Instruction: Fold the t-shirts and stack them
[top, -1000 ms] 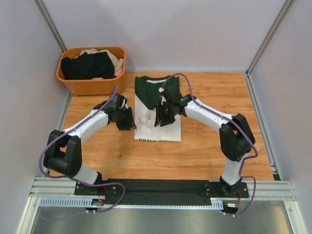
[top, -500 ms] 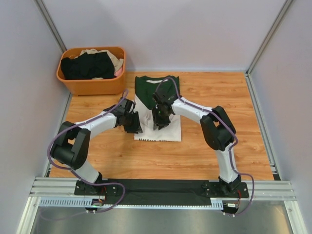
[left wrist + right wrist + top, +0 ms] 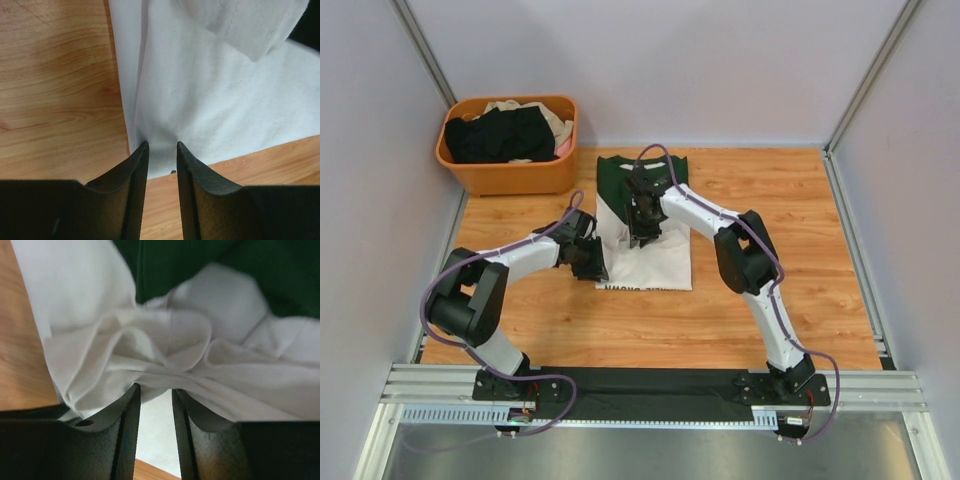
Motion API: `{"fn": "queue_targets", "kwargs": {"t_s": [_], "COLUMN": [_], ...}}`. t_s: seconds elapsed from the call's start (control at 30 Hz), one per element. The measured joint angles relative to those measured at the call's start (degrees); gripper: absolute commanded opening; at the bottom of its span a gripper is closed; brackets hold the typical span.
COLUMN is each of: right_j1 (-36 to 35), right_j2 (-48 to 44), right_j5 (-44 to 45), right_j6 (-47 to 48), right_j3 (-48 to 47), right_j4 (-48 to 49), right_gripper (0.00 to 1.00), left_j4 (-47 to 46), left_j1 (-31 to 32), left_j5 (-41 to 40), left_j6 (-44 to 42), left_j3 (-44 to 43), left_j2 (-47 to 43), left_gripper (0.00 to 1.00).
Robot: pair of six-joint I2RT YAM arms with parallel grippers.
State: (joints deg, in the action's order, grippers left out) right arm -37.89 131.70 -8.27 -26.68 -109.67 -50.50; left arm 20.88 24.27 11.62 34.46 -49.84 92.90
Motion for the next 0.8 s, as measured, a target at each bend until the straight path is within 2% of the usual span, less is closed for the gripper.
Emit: {"fn": "queue_targets", "kwargs": {"t_s": [0.07,0.23,0.33,0.37,0.47,0.53,0.63,0.8], "right_j1": [1.14,5.57,8.61,9.53,11.82,12.28,11.96,11.47], "right_j2": [3.39,13.05,11.1,8.33,-3.54,-11.58,-23.67,-36.33], "right_j5": [0.85,2.34,2.21,2.29,2.99,3.34,2.71,-0.9], "right_j6": [0.52,1.49,2.23,2.71,3.76,4.31,5.03,4.96], "right_j3": [-7.13,-31.63,-33.88,-30.75,-15.76,-6.67,8.72,31.82], "right_j4": [-2.29,-5.77,-3.96,-2.54,1.36,2.75,7.1,13.27], "right_gripper": [0.34,0.4,0.44,0.45,0.47,0.47,0.46,0.45], "left_j4": [-0.22,-1.18,-0.7,-0.02,3.32,5.51,8.13,10.45], "left_j1": [-0.02,-0.02,-0.02,-0.02,0.0,0.0,-0.02,-0.02], "left_j5": [0.0,-0.17,-0.9,-1.6,-3.48,-4.55,-6.38,-7.43], "left_j6": [-0.04,-0.09,-0.28,-0.39,-1.29,-1.77,-2.75,-4.26], "left_j3": [0.2,1.46,2.54,2.8,2.99,2.73,1.88,-4.33], "left_j2": [-0.02,-1.18,-2.69,-3.39,-5.64,-7.26,-10.1,-11.96], "left_gripper": [0.36,0.36,0.39,0.4,0.59,0.64,0.65,0.62]}}
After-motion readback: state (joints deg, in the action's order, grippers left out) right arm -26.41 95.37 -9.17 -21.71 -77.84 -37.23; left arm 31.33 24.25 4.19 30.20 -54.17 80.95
